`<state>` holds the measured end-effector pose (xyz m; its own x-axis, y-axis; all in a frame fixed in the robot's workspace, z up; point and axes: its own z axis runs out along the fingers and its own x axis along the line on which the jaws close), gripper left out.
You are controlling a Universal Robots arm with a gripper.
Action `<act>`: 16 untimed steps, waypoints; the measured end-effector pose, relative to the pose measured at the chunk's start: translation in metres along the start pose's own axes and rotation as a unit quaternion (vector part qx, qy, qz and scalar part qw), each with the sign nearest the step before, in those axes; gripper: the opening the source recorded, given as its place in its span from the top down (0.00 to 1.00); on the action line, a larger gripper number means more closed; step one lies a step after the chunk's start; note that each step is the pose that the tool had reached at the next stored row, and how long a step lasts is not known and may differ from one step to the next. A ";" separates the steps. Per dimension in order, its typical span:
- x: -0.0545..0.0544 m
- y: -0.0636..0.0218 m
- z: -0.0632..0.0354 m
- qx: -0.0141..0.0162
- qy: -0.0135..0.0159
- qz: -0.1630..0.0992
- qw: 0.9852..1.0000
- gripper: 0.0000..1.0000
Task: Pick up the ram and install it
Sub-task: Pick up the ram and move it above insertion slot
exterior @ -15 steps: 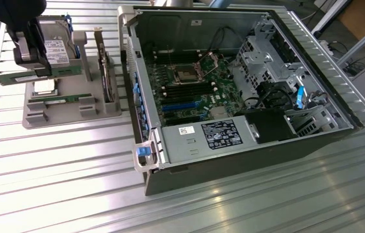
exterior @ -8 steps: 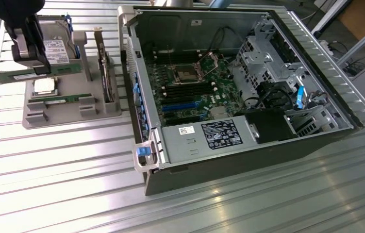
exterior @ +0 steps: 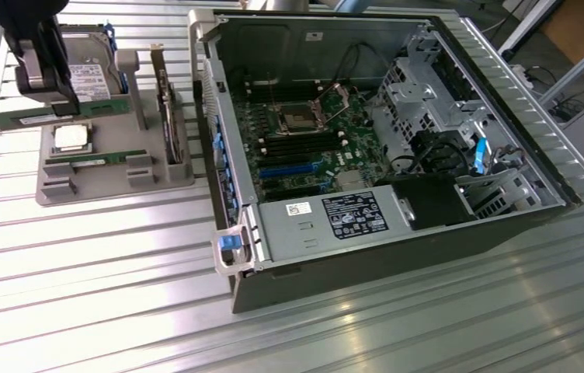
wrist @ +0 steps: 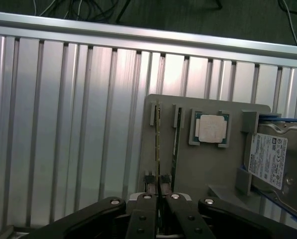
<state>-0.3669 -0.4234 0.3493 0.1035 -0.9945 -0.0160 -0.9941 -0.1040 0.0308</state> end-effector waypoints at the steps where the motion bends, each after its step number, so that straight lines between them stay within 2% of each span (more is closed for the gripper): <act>1: 0.000 0.0000 -0.0006 0.000 0.000 0.000 1.000 0.87; 16: 0.000 0.0005 -0.0159 0.000 0.000 0.000 1.000 0.87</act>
<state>-0.3669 -0.4234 0.3652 0.1035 -0.9945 -0.0159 -0.9941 -0.1039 0.0308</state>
